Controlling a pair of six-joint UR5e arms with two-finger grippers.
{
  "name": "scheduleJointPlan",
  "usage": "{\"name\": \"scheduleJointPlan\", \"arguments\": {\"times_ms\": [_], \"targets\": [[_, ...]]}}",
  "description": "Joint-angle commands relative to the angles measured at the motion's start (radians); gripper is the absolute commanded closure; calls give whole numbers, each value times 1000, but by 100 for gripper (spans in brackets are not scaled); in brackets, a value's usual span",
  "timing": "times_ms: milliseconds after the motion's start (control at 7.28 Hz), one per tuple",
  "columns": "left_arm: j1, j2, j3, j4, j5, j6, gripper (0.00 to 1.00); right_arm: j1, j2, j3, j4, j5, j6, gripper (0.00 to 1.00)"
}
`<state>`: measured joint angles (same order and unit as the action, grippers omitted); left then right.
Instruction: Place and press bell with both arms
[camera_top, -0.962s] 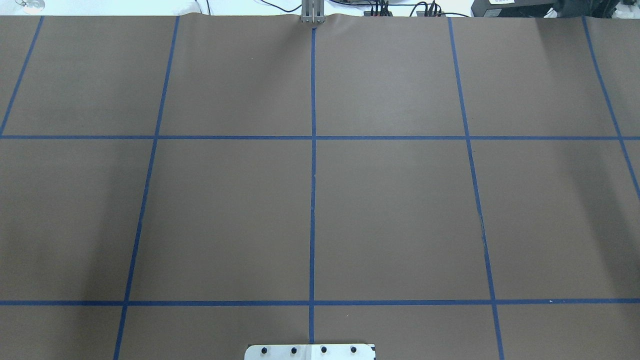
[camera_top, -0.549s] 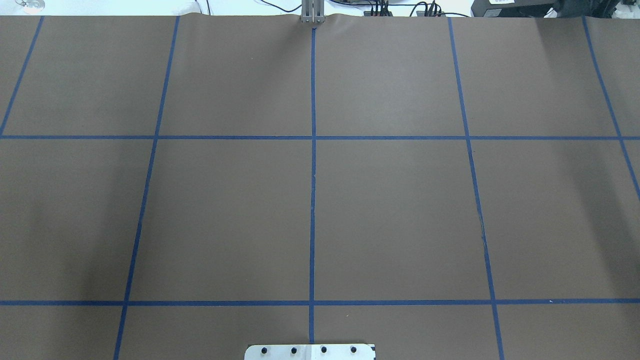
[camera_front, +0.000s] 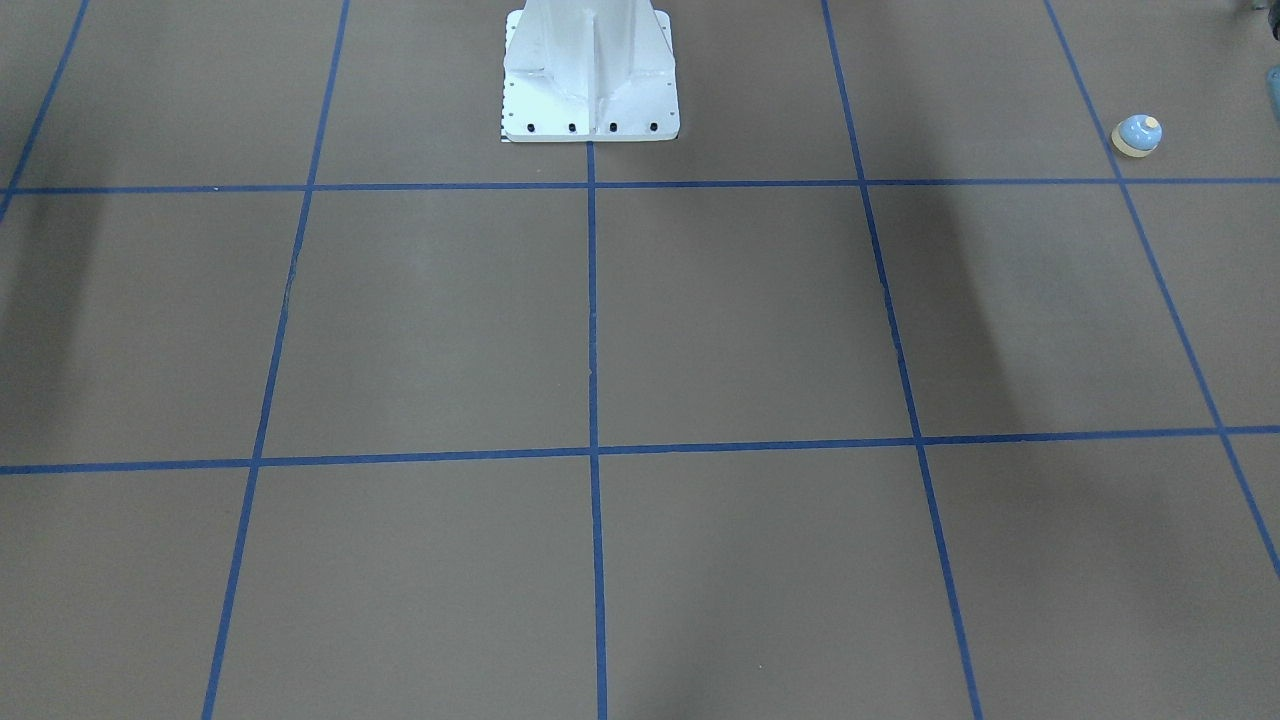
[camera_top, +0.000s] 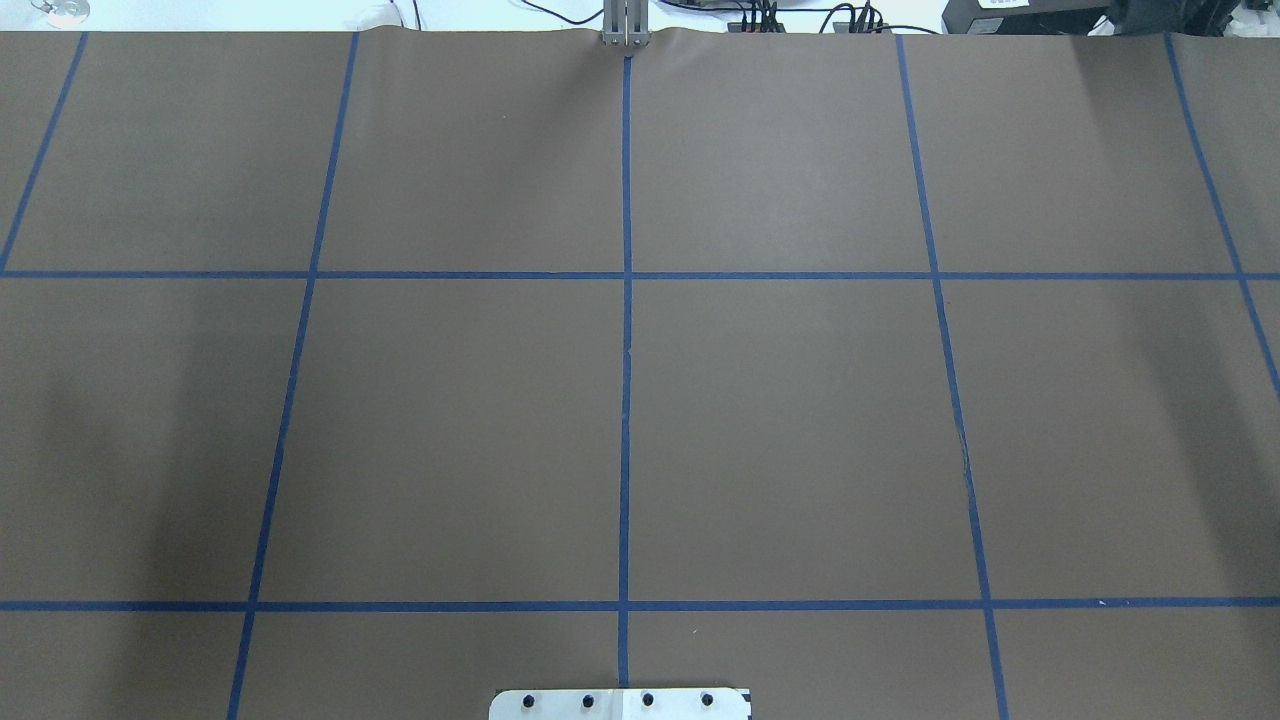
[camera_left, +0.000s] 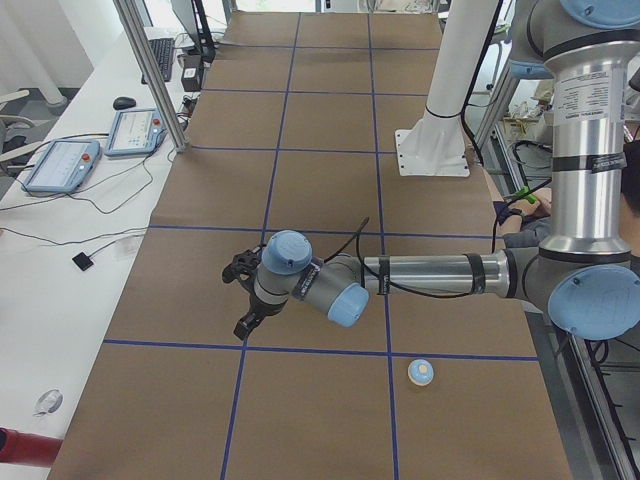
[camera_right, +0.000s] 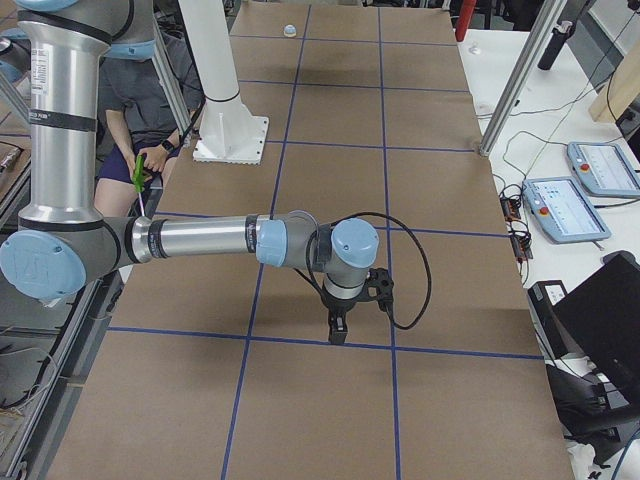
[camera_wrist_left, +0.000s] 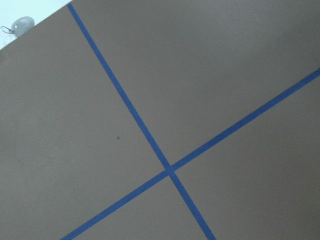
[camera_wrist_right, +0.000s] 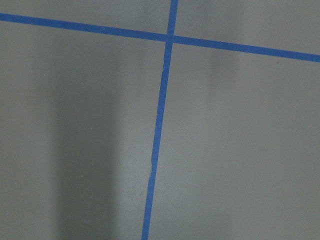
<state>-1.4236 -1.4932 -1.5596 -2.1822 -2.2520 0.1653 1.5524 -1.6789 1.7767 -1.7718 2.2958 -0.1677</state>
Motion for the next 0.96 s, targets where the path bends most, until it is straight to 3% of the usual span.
{"name": "scheduleJointPlan", "arguments": {"times_ms": [0,275,549,824], "targets": [[106,14,19,-13,-6,-140,0,0,-1,1,0,-1,-1,0],[204,108,29,-19,-26,-216,0,0,-1,1,2,-3,2,0],[244,210,27,-22,-156,-301,0,-2,1,1,2,-3,5,0],[287,350,29,-149,-149,-302,0,-2,1,1,2,-3,1,0]]}}
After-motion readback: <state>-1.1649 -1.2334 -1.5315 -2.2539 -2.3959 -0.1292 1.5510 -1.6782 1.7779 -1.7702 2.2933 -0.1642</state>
